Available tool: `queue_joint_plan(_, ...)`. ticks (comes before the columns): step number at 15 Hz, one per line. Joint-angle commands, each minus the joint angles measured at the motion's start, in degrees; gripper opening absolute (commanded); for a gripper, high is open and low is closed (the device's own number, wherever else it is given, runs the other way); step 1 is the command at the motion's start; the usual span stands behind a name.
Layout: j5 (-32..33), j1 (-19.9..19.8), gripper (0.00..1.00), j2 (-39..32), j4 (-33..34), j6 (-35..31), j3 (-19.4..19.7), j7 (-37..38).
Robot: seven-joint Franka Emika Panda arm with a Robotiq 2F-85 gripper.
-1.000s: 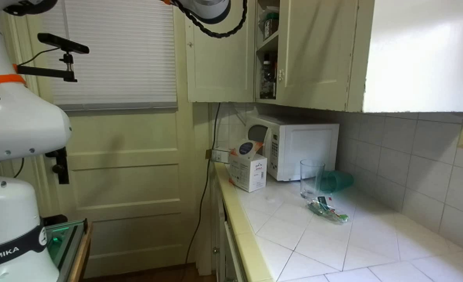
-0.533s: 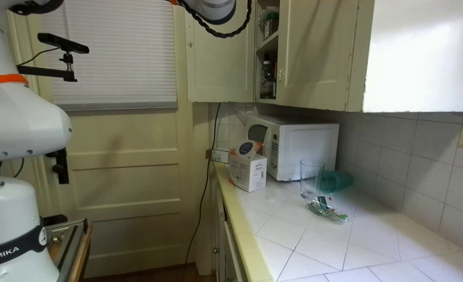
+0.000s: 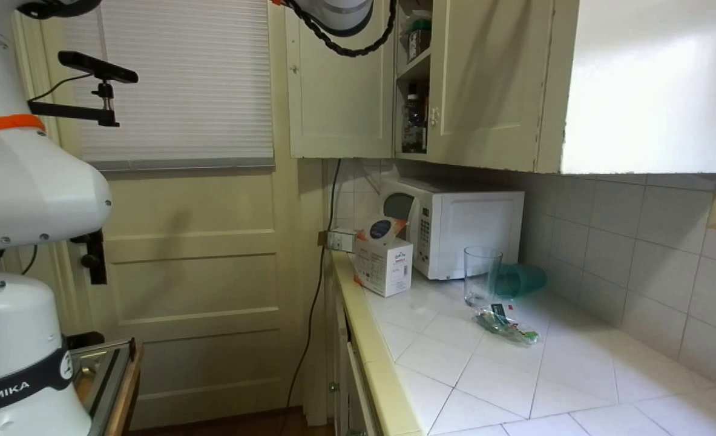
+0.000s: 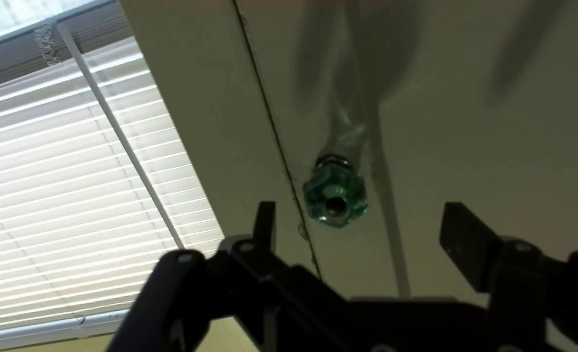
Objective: Open the right cabinet door then put the white box on the bottom shelf.
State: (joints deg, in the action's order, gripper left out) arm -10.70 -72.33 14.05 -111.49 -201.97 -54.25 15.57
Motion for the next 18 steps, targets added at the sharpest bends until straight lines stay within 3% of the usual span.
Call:
queue_joint_plan(1, -1.5, -1.3, 0.71, -1.1, 0.3, -0.8, -1.9, 0.6)
queue_joint_plan(3, -1.6, -1.5, 0.54, -1.3, 0.2, -0.9, -2.1, 0.7)
queue_joint_plan(5, -1.7, -1.6, 0.45, -1.5, 0.2, -1.0, -2.4, 0.9)
queue_joint_plan(6, -1.7, -1.7, 0.29, -1.6, 0.1, -1.0, -2.5, 1.0)
queue_joint_plan(7, -1.9, -1.9, 0.19, -1.5, 0.0, -1.0, -2.5, 1.0)
queue_joint_plan(9, -1.8, -1.6, 0.08, -1.4, -0.2, -1.1, -2.3, 1.3)
queue_joint_plan(11, -1.0, 0.0, 0.08, -1.0, -1.0, -1.5, -1.3, 1.7)
queue_joint_plan(14, 1.4, 5.4, 0.08, -0.3, -3.0, -2.0, 2.5, 3.0)
queue_joint_plan(18, 6.0, 18.3, 0.08, 3.5, -8.2, -2.7, 14.5, 8.1)
